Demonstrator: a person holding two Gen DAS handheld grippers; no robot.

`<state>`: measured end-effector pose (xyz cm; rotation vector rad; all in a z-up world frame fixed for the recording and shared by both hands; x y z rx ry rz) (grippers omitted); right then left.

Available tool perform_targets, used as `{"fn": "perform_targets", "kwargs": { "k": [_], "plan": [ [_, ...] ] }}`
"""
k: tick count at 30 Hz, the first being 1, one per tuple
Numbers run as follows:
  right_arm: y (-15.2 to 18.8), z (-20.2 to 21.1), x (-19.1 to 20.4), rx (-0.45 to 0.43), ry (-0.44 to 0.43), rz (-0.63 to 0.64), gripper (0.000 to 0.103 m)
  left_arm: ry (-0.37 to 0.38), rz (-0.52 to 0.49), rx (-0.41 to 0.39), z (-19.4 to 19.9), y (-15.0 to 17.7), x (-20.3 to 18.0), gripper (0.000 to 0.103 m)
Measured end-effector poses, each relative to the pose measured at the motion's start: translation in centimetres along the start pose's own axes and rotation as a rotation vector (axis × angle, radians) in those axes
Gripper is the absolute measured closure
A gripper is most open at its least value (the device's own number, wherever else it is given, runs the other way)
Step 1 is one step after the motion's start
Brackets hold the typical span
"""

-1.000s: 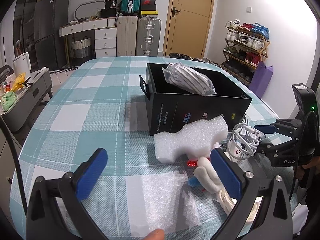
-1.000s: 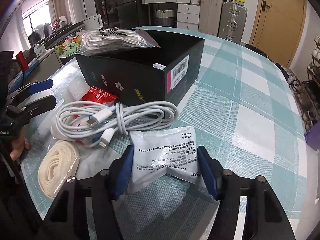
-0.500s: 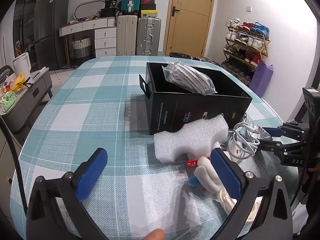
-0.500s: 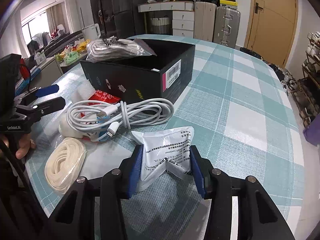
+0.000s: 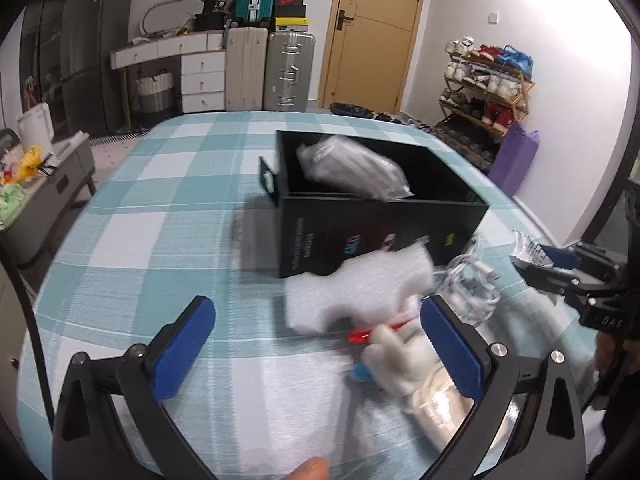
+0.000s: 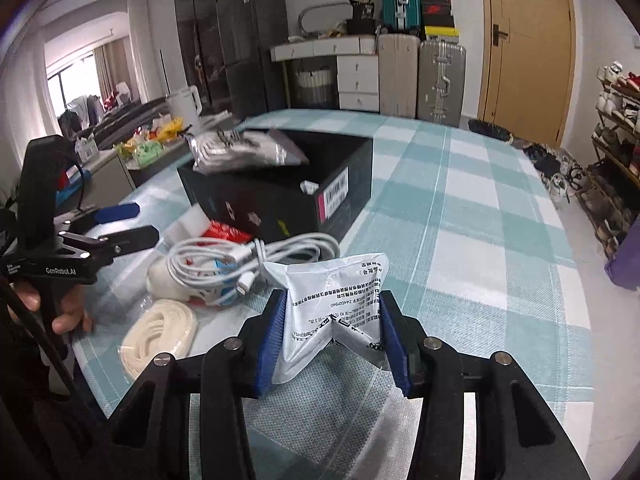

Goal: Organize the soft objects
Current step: 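Grasp the white sealed packet with the right gripper and lift it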

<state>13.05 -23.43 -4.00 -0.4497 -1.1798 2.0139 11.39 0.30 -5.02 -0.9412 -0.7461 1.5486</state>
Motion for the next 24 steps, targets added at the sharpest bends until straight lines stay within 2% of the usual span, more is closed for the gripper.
{"fn": "perform_targets", "kwargs": {
  "k": [6,12,18,20,22,24],
  "plan": [
    [-1.0,0.9,0.6,-0.066,-0.024,-0.015,0.057,0.073,0.150,0.044,-1.4,-0.5,-0.3,0.000],
    [-1.3,0.6,1.3,-0.077,-0.043,-0.014,0.057,0.072,0.192,0.110,-2.7,0.2,-0.2,0.000],
    [-1.4,0.2,1.6,-0.080,-0.053,-0.015,0.057,0.097,0.242,0.141,-3.2,0.8,-0.5,0.000],
    [-1.4,0.2,1.7,-0.080,-0.055,-0.015,0.057,0.121,0.258,0.152,-3.3,1.0,-0.7,0.003],
    [-1.4,0.2,1.7,-0.083,-0.054,-0.013,0.057,0.131,0.266,0.151,-3.2,1.0,-0.8,0.013],
    [-1.4,0.2,1.8,-0.083,-0.056,-0.012,0.057,0.131,0.261,0.144,-3.1,1.0,-0.8,0.013]
  ]
}}
Point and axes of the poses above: each gripper's, at about its wrist camera, not at the fingertips, and z roughly against the way its jaws point, x to its left, y to its underside, the point moved 7 cm from there along -z, roughly the way its jaws point, and after that the axes turned 12 degrees about -x, right-handed, at the moved point
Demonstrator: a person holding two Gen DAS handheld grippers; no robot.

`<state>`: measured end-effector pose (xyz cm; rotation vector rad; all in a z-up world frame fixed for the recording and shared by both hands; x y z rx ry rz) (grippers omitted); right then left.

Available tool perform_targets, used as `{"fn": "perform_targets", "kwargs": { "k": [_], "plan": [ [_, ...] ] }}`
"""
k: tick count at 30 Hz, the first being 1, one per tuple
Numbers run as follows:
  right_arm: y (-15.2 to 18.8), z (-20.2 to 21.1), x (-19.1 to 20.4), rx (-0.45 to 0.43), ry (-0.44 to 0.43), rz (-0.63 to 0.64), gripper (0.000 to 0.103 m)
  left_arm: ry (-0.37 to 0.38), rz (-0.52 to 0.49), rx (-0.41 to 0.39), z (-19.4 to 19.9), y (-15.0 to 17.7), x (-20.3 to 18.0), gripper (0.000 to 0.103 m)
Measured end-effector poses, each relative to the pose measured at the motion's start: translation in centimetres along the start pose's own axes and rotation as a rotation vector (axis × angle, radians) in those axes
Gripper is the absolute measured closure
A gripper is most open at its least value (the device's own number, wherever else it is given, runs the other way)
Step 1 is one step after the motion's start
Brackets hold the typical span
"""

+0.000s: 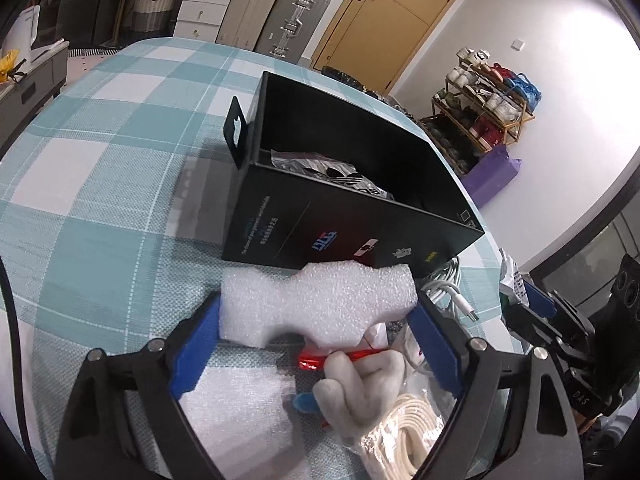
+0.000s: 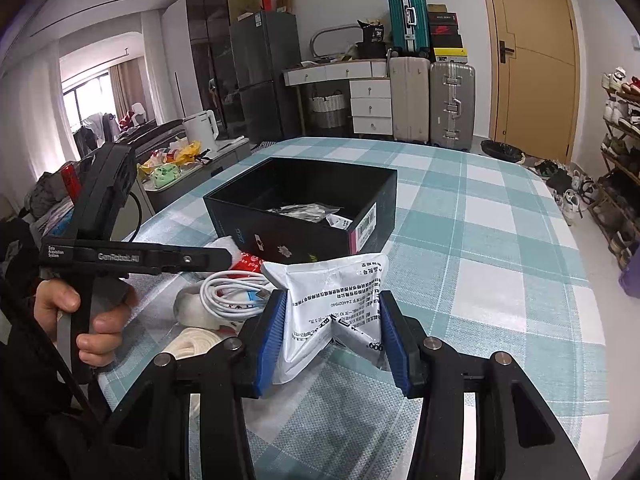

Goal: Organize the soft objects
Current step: 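Grasp the white sealed packet with the right gripper and lift it, then grasp the white foam piece with the left gripper while the right carries the packet to the box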

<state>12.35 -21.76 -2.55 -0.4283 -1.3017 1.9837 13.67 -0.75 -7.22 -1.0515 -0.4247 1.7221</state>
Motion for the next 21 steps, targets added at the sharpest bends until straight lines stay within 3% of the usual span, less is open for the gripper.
{"fn": "perform_targets", "kwargs": {
  "k": [6,14,21],
  "plan": [
    [-0.5,0.2,0.6,-0.019,-0.004,0.007,0.057,-0.015,-0.037,-0.054,1.7,-0.7,-0.1,0.014],
    [-1.9,0.7,1.8,-0.067,-0.018,-0.001,0.057,-0.081,-0.183,-0.196,5.1,-3.3,-0.9,0.014],
    [-4.2,0.2,3.6,-0.093,-0.055,-0.012,0.057,-0.118,-0.307,-0.270,6.1,-5.4,-2.2,0.014]
  ]
}}
Point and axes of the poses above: each gripper's, at about its wrist camera, not at the fingertips, and z roughly against the way its jaws point, x to its left, y to its underside, the point moved 7 cm from there along -z, roughly the way its jaws point, and after that the axes turned 12 degrees about -x, right-handed, at the moved point
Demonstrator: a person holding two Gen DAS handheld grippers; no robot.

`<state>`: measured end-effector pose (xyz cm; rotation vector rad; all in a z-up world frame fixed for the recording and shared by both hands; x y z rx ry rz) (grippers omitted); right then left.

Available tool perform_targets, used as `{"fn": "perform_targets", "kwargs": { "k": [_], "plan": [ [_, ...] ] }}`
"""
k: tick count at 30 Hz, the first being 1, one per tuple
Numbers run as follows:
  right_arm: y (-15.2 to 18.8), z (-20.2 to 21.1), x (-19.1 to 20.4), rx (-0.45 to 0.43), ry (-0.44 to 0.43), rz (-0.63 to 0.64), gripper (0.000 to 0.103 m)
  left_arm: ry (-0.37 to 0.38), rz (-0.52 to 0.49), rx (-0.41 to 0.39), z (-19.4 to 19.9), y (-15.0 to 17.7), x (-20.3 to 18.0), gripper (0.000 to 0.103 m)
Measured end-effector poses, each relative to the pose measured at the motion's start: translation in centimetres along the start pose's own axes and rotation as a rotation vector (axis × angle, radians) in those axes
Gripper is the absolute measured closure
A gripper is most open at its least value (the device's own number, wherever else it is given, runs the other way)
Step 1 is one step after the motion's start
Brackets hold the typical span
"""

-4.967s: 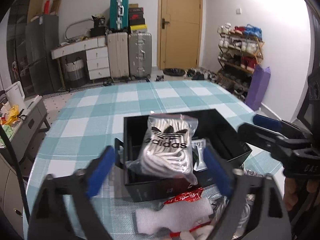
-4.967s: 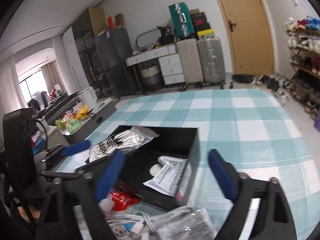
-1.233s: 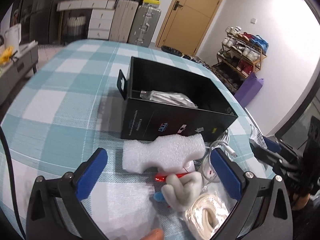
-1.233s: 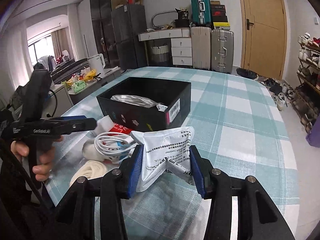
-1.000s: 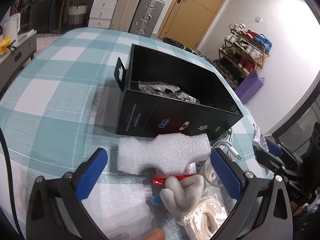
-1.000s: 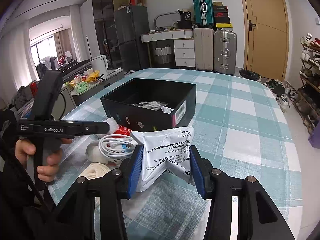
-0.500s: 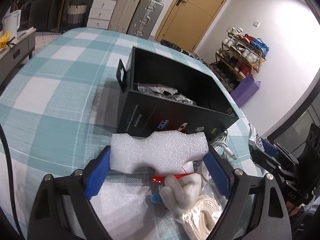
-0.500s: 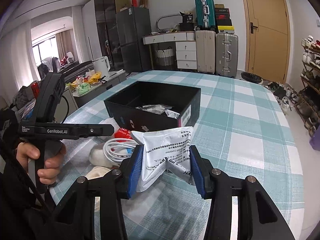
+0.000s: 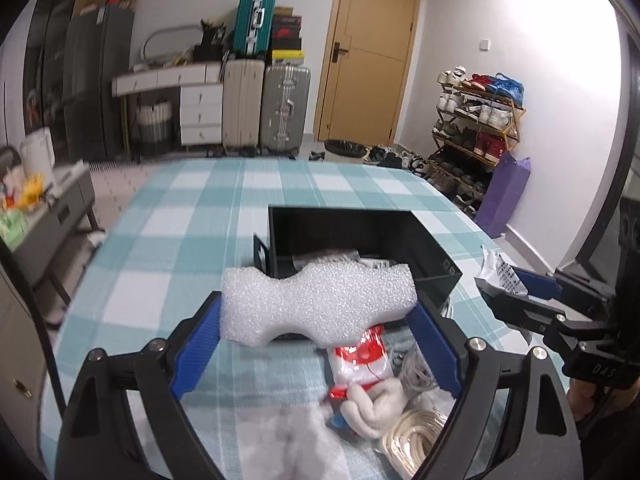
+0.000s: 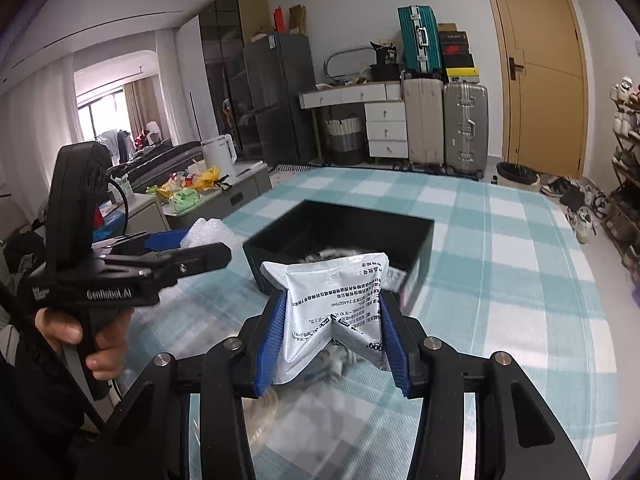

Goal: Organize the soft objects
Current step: 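Grasp the white foam piece with the left gripper while the right carries the packet to the box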

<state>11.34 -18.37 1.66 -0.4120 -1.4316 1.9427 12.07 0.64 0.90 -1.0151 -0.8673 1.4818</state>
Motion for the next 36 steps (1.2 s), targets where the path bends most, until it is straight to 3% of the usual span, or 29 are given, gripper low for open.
{"fn": "perform_targets", "kwargs": {
  "k": [8,15,36],
  "plan": [
    [-1.7,-1.2,-0.2,-0.044,0.032,-0.029,0.057,-0.019,-0.072,-0.035,-0.7,-2.0,0.0,0.014],
    [-2.8,-2.5,-1.2,-0.051,0.044,-0.058,0.057,-0.014,-0.072,-0.031,-2.3,-2.9,0.1,0.014],
    [-2.6,-6.8,-2.5,-0.004,0.058,-0.076,0.057,-0.016,-0.066,0.021,-6.8,-1.8,-0.3,0.014]
  ]
}}
Point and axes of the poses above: each gripper's, at about its wrist camera, not at the fingertips, and z roughly against the way its jaws point, x to its left, y to its underside, the point moved 7 cm from there along -z, roughly the way its jaws point, and after that the axes turned 12 degrees about -x, right-handed, at the moved point
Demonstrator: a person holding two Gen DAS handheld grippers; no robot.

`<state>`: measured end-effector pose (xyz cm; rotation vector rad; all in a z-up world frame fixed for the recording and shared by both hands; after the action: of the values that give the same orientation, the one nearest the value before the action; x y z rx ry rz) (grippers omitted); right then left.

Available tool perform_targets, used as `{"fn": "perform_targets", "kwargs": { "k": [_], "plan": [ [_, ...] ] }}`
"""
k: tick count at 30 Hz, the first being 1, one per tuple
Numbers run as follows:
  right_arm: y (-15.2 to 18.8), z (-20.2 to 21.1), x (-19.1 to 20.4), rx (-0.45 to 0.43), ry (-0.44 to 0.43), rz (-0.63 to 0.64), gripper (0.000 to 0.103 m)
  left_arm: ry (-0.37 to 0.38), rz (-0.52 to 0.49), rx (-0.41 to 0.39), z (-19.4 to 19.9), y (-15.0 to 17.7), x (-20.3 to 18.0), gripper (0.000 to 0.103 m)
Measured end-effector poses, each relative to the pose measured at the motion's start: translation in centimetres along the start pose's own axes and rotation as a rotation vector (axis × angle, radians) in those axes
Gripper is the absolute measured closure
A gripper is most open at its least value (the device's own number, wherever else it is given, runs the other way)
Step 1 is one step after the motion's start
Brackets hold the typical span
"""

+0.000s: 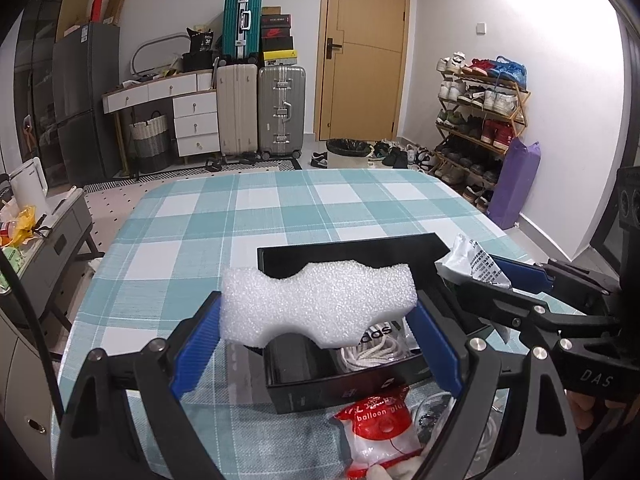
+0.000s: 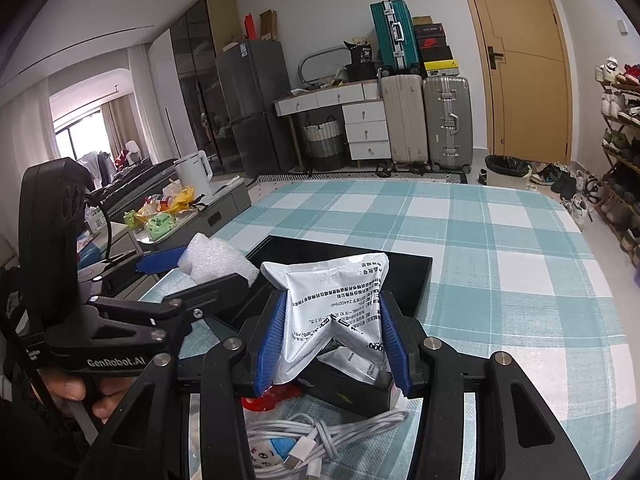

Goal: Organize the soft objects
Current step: 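Grasp the white foam piece with the left gripper while the right carries the packet to the box, then release the foam and packet into the black box with both grippers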

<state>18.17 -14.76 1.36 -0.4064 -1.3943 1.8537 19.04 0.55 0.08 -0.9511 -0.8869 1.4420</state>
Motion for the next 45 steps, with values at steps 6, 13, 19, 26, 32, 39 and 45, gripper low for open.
{"fn": "perform_targets", "kwargs": {
  "k": [6,13,19,26,32,39,45],
  "plan": [
    [0.3,-1.0,-0.1,0.021,0.006,0.010,0.057,-0.006,-0.004,0.021,-1.0,0.6,0.0,0.014],
    [0.4,-1.9,-0.8,0.035,0.001,-0.016,0.057,-0.013,-0.024,0.018,-1.6,0.7,-0.1,0.013],
    [0.5,-2.5,-0.8,0.047,0.000,-0.006,0.057,-0.008,-0.017,0.021,-2.1,0.7,-0.1,0.013],
    [0.4,-1.9,-0.7,0.046,0.003,0.004,0.033,-0.001,0.014,0.014,-2.0,0.8,0.3,0.013],
    [0.2,-0.3,-1.2,0.028,0.026,0.006,0.010,0.009,0.024,0.028,-1.7,0.7,0.2,0.004],
    [0.6,1.6,-0.9,0.037,0.022,0.007,0.002,0.006,0.018,0.019,-0.2,0.5,0.1,0.000],
    [1.2,3.4,-0.7,0.044,0.027,-0.006,0.001,0.002,0.045,0.001,2.2,0.5,0.6,0.000]
  ]
}}
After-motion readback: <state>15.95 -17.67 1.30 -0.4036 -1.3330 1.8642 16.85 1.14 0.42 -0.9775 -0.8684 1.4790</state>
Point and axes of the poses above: each gripper's, at about its wrist camera, not at the fingertips, and z roughly against the way its jaws point, x to its left, y to its underside, the point moved 7 cm from there along -z, roughly the way its jaws point, and after that the axes turned 12 degrees about -x, right-handed, at the moved point
